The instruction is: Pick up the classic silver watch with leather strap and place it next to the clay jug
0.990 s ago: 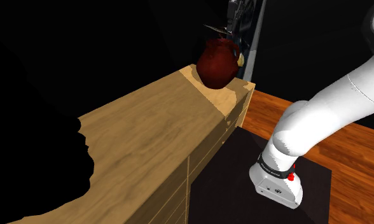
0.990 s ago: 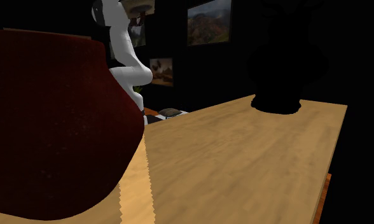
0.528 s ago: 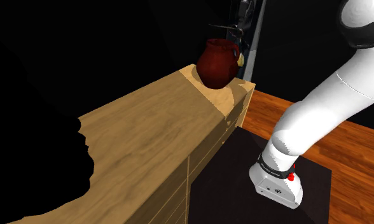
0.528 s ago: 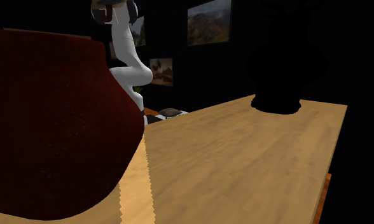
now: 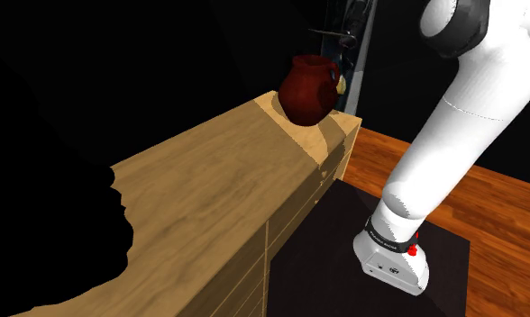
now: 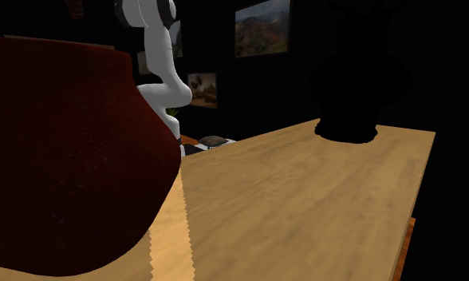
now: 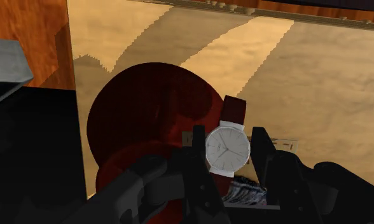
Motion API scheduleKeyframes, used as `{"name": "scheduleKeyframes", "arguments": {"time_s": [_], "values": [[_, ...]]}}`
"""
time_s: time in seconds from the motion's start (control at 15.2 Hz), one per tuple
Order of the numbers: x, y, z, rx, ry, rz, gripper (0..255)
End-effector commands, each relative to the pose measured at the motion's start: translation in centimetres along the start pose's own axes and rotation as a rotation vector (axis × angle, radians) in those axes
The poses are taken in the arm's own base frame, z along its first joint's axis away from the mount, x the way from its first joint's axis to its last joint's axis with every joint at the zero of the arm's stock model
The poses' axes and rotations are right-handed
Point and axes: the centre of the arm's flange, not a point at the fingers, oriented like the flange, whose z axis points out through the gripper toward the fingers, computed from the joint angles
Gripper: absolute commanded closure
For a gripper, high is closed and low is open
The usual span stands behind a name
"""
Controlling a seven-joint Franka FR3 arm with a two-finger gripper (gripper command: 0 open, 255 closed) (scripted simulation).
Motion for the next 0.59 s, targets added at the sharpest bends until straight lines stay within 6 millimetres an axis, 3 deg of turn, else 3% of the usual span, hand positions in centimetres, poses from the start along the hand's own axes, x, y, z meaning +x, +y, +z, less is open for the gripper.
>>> {"name": "scheduleKeyframes", "arguments": {"time_s": [0.0, 0.53], "values": [[-0.4, 1.1, 0.4, -0.001, 0.0, -0.003, 255], [-0.7, 1.6, 4.6, -0.001, 0.0, -0.003, 255]]}}
